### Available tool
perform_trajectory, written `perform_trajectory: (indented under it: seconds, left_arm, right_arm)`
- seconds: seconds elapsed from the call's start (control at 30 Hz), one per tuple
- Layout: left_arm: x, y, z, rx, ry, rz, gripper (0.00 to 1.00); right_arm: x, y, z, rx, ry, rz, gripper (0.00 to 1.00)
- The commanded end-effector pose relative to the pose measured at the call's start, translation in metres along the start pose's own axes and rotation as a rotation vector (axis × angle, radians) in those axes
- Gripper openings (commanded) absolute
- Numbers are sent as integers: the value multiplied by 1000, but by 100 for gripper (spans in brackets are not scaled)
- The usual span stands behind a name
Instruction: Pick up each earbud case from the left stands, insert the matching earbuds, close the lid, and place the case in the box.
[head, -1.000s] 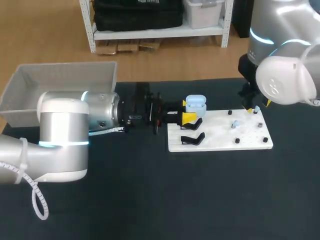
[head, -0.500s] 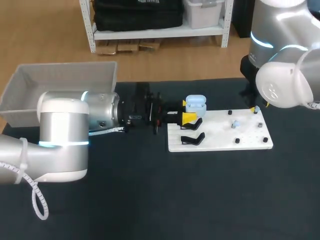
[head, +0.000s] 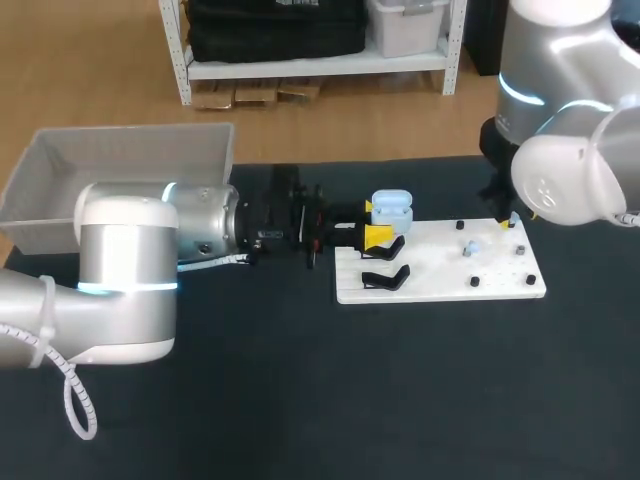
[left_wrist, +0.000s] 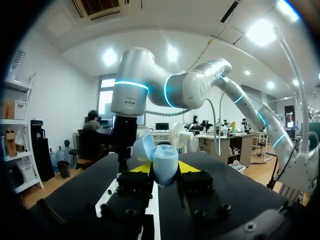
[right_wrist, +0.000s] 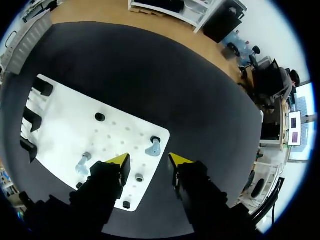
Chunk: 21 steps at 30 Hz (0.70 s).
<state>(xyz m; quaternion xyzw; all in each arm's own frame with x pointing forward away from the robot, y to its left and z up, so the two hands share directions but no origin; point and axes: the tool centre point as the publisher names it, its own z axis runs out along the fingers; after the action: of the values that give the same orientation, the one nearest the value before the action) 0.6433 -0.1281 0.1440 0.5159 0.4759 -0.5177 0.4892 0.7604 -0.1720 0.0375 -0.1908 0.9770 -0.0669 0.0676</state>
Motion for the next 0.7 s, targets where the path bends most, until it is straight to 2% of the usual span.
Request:
perform_trajectory:
  seconds: [0.03,0.57,0.7]
  left_arm:
    - [1,0,0,-2,-4,3,0]
    - [1,0,0,-2,-4,3,0]
    - [1,0,0,-2,-4,3,0]
  right_arm:
    - [-1,2,2,10,-3,2,45]
    - [-3,-1,8,32,2,7,40]
    - [-2,-2,9,34,3,11,35]
